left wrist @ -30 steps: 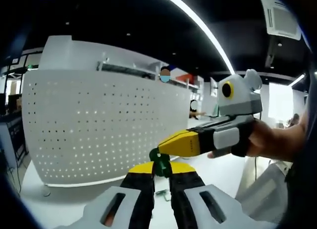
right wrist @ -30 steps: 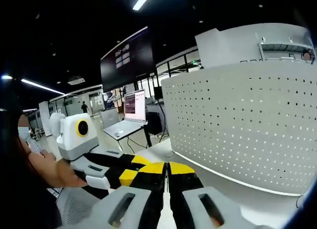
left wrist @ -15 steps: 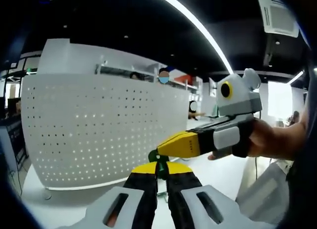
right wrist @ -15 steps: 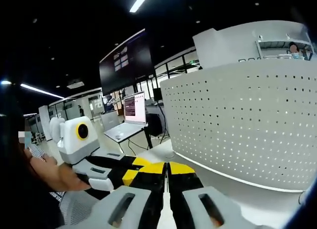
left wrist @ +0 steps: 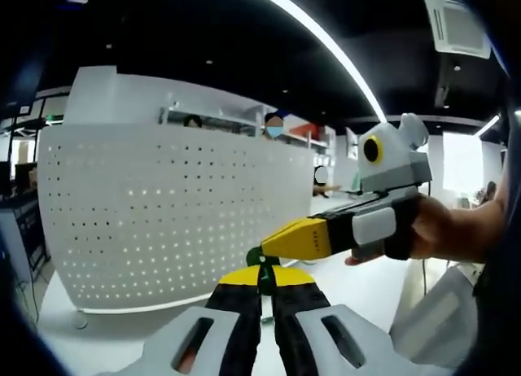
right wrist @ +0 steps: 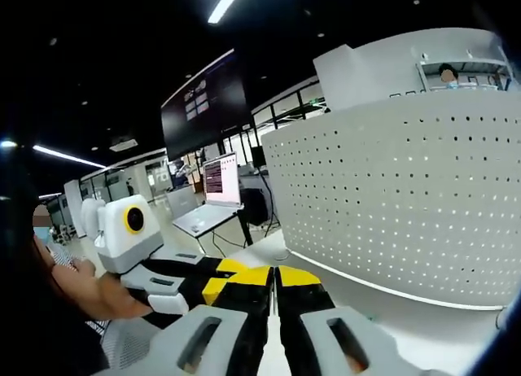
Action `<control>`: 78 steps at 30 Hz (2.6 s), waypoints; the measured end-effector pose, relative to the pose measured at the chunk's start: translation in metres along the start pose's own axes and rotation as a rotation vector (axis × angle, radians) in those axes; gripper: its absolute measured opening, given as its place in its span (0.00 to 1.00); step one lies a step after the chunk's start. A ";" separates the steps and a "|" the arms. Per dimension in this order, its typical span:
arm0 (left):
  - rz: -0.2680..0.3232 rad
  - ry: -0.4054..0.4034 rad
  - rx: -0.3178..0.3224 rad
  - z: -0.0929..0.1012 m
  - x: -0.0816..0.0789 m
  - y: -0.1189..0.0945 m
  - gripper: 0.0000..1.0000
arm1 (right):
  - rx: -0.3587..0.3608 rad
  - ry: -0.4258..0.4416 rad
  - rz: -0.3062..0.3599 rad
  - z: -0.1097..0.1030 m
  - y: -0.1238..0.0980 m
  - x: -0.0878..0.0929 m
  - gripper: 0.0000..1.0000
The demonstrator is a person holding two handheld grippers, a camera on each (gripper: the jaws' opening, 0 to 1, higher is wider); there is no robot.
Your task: Insert the hook assembly into the mounting plate slot until the hook locks in place.
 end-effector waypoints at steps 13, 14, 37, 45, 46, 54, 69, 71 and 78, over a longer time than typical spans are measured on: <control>-0.010 0.018 -0.008 -0.002 0.001 0.001 0.03 | 0.001 -0.057 0.019 0.001 0.000 -0.002 0.09; -0.010 0.019 -0.010 -0.003 0.001 0.000 0.03 | 0.002 -0.058 0.020 0.001 -0.001 -0.002 0.10; 0.005 0.049 -0.084 -0.032 -0.012 -0.009 0.03 | 0.069 -0.162 0.031 0.017 -0.012 -0.001 0.48; 0.017 0.067 -0.119 -0.048 -0.022 -0.012 0.03 | 0.111 -0.180 0.050 0.025 -0.017 -0.003 0.61; 0.019 0.070 -0.123 -0.051 -0.024 -0.012 0.03 | 0.115 -0.181 0.052 0.026 -0.018 -0.003 0.62; 0.052 0.095 -0.164 -0.074 -0.043 -0.009 0.03 | 0.155 -0.186 0.056 0.035 -0.027 -0.003 0.69; 0.145 0.142 -0.270 -0.119 -0.083 0.008 0.03 | 0.217 -0.203 0.046 0.049 -0.045 -0.001 0.72; 0.159 0.149 -0.282 -0.125 -0.090 0.012 0.03 | 0.227 -0.203 0.047 0.051 -0.048 0.000 0.72; 0.194 0.160 -0.317 -0.143 -0.105 0.026 0.03 | 0.245 -0.200 0.046 0.055 -0.053 0.000 0.72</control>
Point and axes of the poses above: the point that each gripper's makers call its tool centre point, and the gripper's own axes: y roughly forward along the fingers, z roughly to its right, x roughly out of its underside, the point moved 2 cm from there along -y, roughly backward along the fingers
